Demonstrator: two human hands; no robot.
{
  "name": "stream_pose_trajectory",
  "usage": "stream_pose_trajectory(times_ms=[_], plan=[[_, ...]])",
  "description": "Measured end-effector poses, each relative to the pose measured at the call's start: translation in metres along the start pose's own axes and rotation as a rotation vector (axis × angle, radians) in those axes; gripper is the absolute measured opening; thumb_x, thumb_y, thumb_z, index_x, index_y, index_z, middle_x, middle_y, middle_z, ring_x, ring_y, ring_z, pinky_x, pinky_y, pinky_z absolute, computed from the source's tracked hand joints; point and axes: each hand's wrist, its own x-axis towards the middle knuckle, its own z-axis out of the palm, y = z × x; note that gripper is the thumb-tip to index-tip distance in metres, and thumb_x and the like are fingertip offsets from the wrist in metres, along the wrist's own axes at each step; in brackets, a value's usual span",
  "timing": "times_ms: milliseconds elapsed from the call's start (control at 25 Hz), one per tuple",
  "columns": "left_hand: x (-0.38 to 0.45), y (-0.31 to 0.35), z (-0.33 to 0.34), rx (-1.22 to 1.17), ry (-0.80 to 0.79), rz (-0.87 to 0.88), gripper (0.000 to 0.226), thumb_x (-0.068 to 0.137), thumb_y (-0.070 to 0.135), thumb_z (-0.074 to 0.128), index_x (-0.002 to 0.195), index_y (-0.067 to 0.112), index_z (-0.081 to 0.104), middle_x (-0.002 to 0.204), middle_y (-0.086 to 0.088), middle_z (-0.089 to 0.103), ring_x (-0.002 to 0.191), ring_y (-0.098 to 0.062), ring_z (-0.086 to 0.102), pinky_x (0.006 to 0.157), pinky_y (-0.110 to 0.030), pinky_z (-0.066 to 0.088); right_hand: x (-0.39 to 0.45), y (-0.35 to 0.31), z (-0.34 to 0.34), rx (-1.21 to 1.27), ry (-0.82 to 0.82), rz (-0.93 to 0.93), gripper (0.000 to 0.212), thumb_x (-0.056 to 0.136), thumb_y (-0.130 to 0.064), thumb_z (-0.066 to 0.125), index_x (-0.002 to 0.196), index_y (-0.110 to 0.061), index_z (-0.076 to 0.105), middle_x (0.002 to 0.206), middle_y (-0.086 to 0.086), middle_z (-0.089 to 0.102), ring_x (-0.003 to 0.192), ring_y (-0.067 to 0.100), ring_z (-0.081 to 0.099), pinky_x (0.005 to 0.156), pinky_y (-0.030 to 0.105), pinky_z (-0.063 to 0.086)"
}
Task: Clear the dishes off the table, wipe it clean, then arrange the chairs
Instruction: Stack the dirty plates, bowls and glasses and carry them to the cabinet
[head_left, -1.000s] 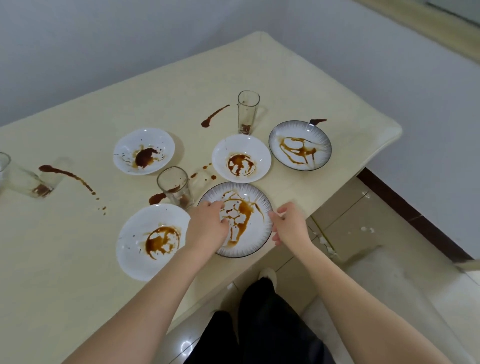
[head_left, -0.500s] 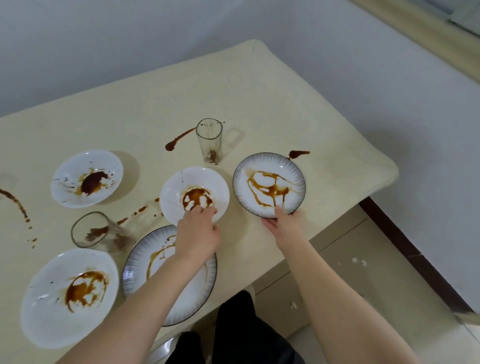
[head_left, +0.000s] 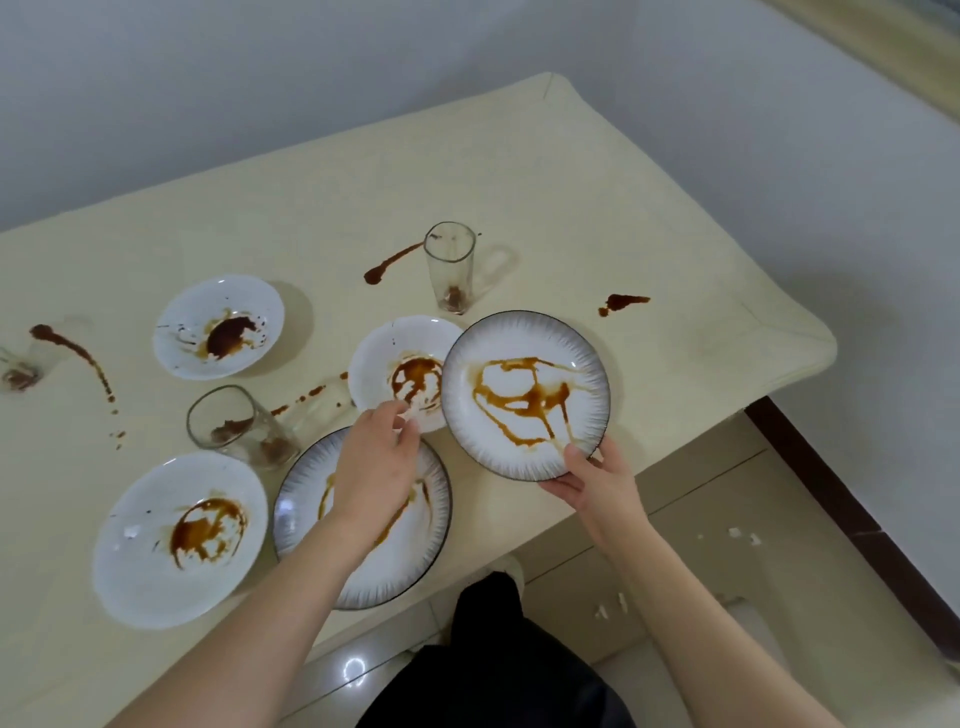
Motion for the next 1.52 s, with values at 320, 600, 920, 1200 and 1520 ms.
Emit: stream_pose_trajectory(times_ms=[320,600,920,1200,1520], plan=[[-0.063,-0.093,-0.061,0.091,0.143,-0.184,0.033,0.085,0.016,0.046,0.114,0.019,0.062,0.109,-0.006,0.066,0.102,-0.026,0.059,0.085,-0.041,0.050,-0.060,0.048,0.061,-0.415,-0.264,0.072,0.023,0.096,-0.007,0.052,0.119,-0.006,0.052,0.103,0.015,0.069,0.078,0.027,0.070,0.063,0.033,0.058],[-0.099,-0.136,-0.076,0.044,0.180,-0.263,0.040,0.085,0.008,0.051,0.123,0.014,0.058,0.120,-0.010,0.060,0.111,-0.029,0.053,0.095,-0.043,0.045,-0.072,0.078,0.099,-0.583,-0.228,0.040,0.029,0.095,-0.007,0.051,0.120,-0.017,0.039,0.108,0.017,0.064,0.078,0.028,0.070,0.060,0.035,0.058],[-0.107,-0.156,-0.096,-0.481,0.632,-0.821,0.047,0.088,0.016,0.061,0.128,0.006,0.037,0.133,-0.019,0.035,0.106,-0.039,0.053,0.089,-0.048,0.050,-0.074,0.090,0.103,-1.073,-0.110,-0.075,0.046,0.095,-0.023,0.050,0.134,-0.028,0.026,0.080,0.009,0.064,0.051,0.023,0.063,0.050,0.036,0.056],[-0.093,-0.176,-0.098,-1.031,0.492,-0.905,0.060,0.075,-0.017,0.043,0.129,0.007,0.045,0.120,-0.010,0.053,0.101,-0.036,0.059,0.064,-0.040,0.058,-0.070,0.089,0.106,-1.335,-0.100,-0.093,0.063,0.096,-0.040,0.040,0.149,-0.026,0.008,0.118,0.006,0.061,0.097,0.031,0.062,0.080,0.049,0.054],[-0.135,-0.171,-0.129,-1.076,0.466,-0.706,0.055,0.078,-0.019,0.041,0.129,0.002,0.043,0.124,-0.013,0.049,0.108,-0.036,0.055,0.061,-0.034,0.059,-0.058,0.090,0.107,-1.283,0.001,-0.131,0.050,0.099,-0.035,0.036,0.143,-0.013,0.025,0.114,0.012,0.060,0.098,0.034,0.061,0.081,0.041,0.051]])
